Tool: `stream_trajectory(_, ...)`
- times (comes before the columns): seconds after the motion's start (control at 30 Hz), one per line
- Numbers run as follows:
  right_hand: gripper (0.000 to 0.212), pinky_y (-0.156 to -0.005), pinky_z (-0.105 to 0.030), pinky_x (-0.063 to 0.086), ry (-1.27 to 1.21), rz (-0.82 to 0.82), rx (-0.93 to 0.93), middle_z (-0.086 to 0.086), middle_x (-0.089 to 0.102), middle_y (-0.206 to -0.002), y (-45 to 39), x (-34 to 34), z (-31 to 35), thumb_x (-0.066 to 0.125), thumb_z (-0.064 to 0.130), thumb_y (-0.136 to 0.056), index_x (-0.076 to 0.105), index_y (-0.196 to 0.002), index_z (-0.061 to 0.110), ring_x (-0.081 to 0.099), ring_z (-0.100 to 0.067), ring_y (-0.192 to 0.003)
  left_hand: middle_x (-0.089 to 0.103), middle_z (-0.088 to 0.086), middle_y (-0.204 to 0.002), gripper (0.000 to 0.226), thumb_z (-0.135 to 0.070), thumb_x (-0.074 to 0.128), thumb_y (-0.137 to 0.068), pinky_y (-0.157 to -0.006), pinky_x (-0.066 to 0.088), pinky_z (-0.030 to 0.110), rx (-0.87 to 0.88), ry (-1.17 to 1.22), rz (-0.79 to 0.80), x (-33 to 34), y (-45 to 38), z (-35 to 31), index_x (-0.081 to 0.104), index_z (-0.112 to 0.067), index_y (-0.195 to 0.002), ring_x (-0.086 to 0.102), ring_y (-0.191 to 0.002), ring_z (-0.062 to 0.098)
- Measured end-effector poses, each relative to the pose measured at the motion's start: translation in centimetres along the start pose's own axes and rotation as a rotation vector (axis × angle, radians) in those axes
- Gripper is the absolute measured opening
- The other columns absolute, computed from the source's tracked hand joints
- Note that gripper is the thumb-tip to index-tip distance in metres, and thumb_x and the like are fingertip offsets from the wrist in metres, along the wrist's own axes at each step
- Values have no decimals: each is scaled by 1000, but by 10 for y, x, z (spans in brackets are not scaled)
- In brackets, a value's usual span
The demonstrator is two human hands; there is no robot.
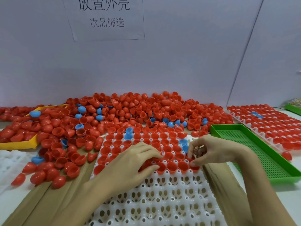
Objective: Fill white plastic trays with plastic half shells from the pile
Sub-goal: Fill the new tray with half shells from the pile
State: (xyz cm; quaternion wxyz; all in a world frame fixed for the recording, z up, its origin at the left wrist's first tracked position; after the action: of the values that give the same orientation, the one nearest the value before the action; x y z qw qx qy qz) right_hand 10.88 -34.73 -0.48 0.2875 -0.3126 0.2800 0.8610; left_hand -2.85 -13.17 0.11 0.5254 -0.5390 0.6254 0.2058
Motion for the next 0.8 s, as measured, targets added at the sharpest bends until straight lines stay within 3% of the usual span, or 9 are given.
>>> stream_trajectory(0.23,16,-62,-11,46,-10,1,-39,16,66,-68,0,0,0,89,28,-84,78,-96,26,59,0,-62,55,-31,-122,32,-48,52,-103,-108,34,11,-16,4,9,0,0,2,62,-41,-132,42,-125,-13)
stream_trajectory(0.43,24,-62,-19,43,-97,-30,-127,11,60,-72,6,-9,2,85,46,-85,80,-99,26,52,-7,-64,57,-30,-122,31,-46,51,-104,-107,33,8,4,5,-9,-2,0,3,66,-37,-130,42,-124,-14)
stream_trajectory(0.6,38,-65,-20,46,-165,-172,-246,-2,56,-68,8,-19,10,67,58,-97,79,-95,23,49,-13,-60,63,-26,-122,29,-41,53,-105,-109,33,12,8,15,-7,-4,-2,4,72,-30,-124,44,-124,-9)
stream_trajectory(0.8,43,-52,-20,37,-335,-459,-245,-5,44,-62,-4,-23,15,56,52,-98,78,-83,18,37,-15,-55,64,-27,-116,30,-46,55,-101,-106,29,5,-109,17,-127,-34,2,23,76,-31,-116,51,-120,-6)
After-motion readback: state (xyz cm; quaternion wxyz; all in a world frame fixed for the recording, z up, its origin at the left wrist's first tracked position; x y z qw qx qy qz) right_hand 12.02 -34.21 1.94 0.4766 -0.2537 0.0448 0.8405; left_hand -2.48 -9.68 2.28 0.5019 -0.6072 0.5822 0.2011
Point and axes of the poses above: each hand's wrist, its own y-axis away from the middle knuckle, its own x-axis out of the palm, z = x × y, the point moved 6 cm from there along -y, towards the middle knuckle
